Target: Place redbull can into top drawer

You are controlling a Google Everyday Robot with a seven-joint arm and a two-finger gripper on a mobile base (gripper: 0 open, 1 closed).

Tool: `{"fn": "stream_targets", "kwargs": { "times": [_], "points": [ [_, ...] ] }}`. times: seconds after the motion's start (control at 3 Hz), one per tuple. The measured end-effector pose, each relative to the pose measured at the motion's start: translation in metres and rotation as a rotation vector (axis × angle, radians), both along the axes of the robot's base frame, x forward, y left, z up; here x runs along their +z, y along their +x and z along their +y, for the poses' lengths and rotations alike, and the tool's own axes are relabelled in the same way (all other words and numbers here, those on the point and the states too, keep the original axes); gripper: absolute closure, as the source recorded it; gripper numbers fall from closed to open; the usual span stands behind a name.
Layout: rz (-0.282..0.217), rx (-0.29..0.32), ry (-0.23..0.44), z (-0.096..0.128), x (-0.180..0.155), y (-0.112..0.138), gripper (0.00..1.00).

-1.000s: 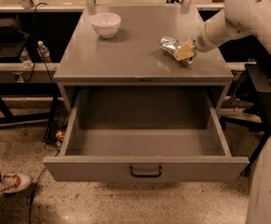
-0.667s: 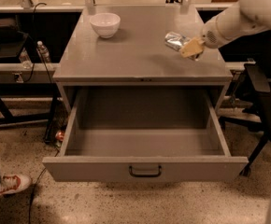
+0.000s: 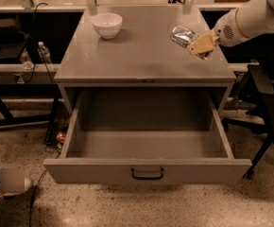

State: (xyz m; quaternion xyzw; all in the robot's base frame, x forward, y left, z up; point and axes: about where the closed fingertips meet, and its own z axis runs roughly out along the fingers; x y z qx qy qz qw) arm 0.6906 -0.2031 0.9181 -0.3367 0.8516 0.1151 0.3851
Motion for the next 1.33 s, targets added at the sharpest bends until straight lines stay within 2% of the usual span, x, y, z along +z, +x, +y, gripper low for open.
{"fn": "stream_targets", "kwargs": {
  "times": [0.33,0.67,1.0,1.33],
  "points": [
    [-0.011,0.053,-0.008,0.002,-0.003,-0.013,1.0],
    [-0.004,0.167,-0.035,0.004,-0.009,-0.048,1.0],
    [0.021,0.309,-0.068,0.013,-0.018,-0.085,1.0],
    [0.077,0.456,-0.128,0.031,-0.043,-0.119,1.0]
  ]
}}
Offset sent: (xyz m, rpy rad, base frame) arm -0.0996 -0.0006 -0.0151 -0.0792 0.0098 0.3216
